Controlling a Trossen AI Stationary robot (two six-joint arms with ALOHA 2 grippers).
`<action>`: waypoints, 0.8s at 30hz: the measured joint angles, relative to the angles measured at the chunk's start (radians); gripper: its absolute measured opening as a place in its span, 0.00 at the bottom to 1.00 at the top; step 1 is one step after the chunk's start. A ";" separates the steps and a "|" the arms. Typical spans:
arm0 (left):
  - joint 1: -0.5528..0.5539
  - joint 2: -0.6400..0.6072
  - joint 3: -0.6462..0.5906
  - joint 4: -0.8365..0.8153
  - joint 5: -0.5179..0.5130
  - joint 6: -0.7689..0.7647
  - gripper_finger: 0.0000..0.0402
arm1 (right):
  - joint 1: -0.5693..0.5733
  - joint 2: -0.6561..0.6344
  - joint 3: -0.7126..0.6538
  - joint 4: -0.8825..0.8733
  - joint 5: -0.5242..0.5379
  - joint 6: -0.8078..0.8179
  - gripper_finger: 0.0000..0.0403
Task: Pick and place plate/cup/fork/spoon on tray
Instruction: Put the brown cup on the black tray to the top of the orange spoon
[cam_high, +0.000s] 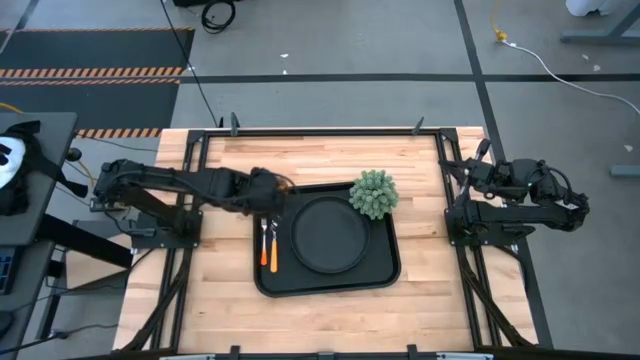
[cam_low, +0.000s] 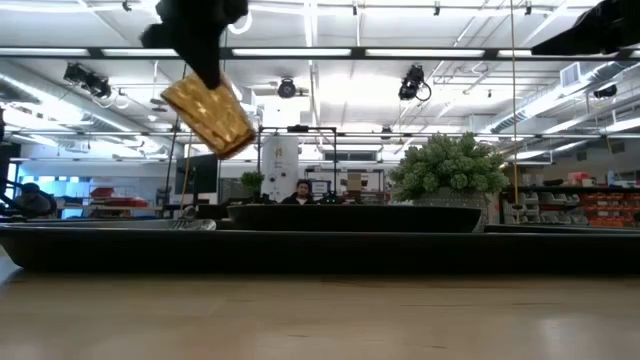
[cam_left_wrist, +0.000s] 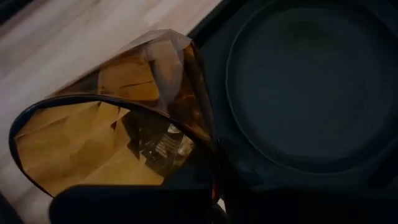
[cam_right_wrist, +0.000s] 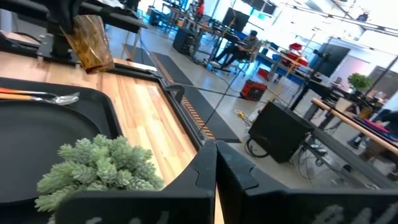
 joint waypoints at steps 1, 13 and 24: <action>0.011 0.003 0.000 0.011 -0.001 0.025 0.04 | 0.000 0.000 0.000 0.000 0.007 0.000 0.02; 0.066 0.100 -0.001 0.016 -0.023 0.167 0.04 | -0.002 0.128 0.000 0.009 0.013 0.011 0.02; 0.056 0.111 -0.001 0.022 -0.038 0.150 0.04 | -0.002 0.543 0.001 0.087 -0.069 0.011 0.02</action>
